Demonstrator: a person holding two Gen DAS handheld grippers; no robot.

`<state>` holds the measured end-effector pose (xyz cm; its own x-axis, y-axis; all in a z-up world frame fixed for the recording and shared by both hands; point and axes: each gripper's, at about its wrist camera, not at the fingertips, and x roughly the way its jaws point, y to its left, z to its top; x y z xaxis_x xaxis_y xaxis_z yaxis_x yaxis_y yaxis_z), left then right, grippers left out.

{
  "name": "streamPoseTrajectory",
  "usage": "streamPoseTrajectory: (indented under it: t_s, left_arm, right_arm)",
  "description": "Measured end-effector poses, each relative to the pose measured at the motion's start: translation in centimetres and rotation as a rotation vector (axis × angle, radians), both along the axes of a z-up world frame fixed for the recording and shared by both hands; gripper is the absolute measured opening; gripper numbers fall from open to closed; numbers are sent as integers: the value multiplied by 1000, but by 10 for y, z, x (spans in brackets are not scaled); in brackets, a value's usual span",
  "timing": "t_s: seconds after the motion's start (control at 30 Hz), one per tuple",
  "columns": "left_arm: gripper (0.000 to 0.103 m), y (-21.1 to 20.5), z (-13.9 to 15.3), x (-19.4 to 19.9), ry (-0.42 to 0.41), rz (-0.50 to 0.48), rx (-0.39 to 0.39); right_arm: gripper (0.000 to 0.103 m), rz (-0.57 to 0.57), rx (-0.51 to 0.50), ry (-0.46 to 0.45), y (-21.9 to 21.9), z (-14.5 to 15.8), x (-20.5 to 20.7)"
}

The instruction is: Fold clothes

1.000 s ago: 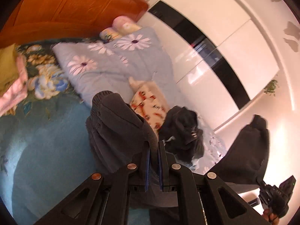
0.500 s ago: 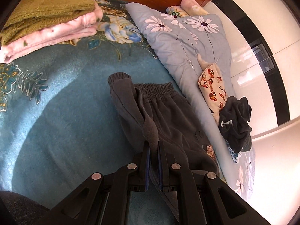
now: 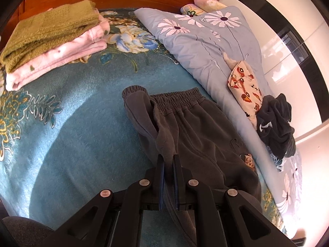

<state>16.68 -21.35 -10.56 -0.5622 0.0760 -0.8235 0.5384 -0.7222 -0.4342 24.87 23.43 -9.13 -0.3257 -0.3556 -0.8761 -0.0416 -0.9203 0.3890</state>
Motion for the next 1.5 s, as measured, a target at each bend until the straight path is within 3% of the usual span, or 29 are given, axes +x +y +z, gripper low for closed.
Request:
streamPoseTrajectory:
  t_s: [0.07,0.2,0.27,0.37,0.47,0.57,0.6,0.63,0.67,0.87,1.03,1.13,1.23,1.33,1.43,1.5]
  left_arm:
    - [17,2,1,-2,-11,-5,-25]
    - [26,3,3,-4,-24,0,-73]
    - [40,-1,10,4,8,48,-98]
    - [51,-6,21,15,73,98,-119]
    - [55,-7,19,14,94,59,-68]
    - [55,0,6,1,39,-15,-16]
    - [55,4,2,-3,15,-36,-7]
    - [55,8,-2,-7,-10,-53,-6]
    - [55,12,-4,-9,-30,-67,-12]
    - [55,23,-19,-16,-156,-120,-52]
    - [55,23,-17,-11,-147,-133,-25]
    - [55,26,-13,-9,-138,-159,-29]
    - [55,25,-9,-8,-128,-168,-17]
    - [55,22,-5,-4,-120,-165,-12]
    - [55,17,-1,0,-106,-148,-3]
    - [55,12,0,3,-99,-127,8]
  right_arm:
    - [35,6,61,45,-2,7,-14]
    - [39,10,85,53,-13,6,-51]
    - [40,37,122,54,-24,-2,-74]
    - [40,50,162,9,-36,-21,-106]
    - [40,59,263,-42,-43,-41,-128]
    - [40,62,329,-101,-45,-59,-138]
    - [39,56,327,-106,-43,-59,-137]
    - [24,50,325,-111,-41,-58,-134]
    - [6,45,319,-108,-38,-55,-131]
    - [5,-126,215,-54,23,-2,-76]
    - [5,-310,172,-78,85,35,13]
    - [5,-406,158,-168,107,27,72]
    - [4,-441,128,-289,111,-4,113]
    - [5,-446,60,-375,100,-34,131]
    - [7,-468,63,-403,103,-32,132]
    - [16,-484,65,-421,106,-31,133]
